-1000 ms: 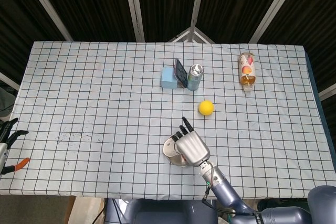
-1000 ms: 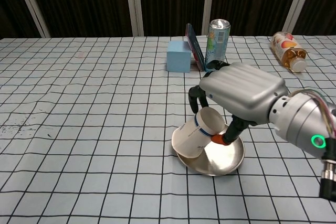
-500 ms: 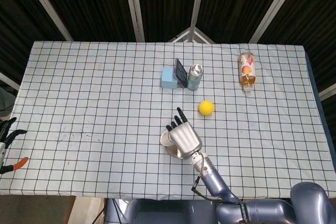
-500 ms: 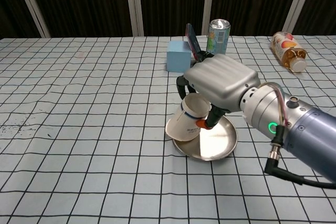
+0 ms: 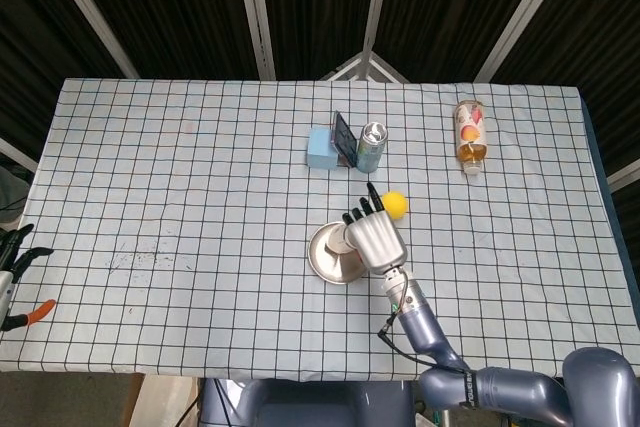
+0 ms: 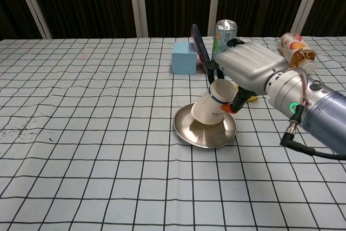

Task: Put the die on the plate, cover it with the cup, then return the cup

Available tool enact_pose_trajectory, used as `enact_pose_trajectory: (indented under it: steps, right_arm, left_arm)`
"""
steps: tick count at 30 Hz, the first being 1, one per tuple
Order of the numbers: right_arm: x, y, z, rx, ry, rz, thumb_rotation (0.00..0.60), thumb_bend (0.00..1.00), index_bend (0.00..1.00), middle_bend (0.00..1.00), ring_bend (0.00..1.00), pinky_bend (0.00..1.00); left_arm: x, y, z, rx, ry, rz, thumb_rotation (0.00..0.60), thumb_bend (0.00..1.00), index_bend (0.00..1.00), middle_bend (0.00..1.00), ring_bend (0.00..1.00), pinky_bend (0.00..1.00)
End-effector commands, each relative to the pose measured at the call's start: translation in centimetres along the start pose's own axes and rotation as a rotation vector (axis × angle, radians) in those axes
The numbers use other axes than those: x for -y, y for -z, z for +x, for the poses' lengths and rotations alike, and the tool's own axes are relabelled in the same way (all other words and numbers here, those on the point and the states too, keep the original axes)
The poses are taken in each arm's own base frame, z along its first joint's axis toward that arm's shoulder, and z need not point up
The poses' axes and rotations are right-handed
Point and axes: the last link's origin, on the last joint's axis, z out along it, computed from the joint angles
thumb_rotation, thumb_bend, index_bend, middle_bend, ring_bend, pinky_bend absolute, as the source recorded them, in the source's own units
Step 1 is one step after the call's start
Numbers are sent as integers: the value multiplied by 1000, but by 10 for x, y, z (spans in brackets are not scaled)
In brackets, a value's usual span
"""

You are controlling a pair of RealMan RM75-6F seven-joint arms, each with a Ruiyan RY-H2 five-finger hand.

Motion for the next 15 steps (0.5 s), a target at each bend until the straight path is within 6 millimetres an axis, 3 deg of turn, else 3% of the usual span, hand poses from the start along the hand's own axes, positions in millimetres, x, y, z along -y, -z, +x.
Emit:
enact_pose_trajectory:
  steps: [1,9,15]
  right_arm:
    - [-13,10,3,55,56,15,600,332,717,508,247,0]
    - [-22,30,20,104,34,39,600,334,717,508,247,0]
    - [-20,33,36,50,-14,46,600,334,717,509,247,0]
  left_arm:
    - [-1,0,0,0,-2,-1,600,296,252,0,0,24]
    - [-2,1,-2,4,-8,-2,600,297,252,0,0,23]
    - [-4,1,-3,7,-14,-3,600,296,252,0,0,23]
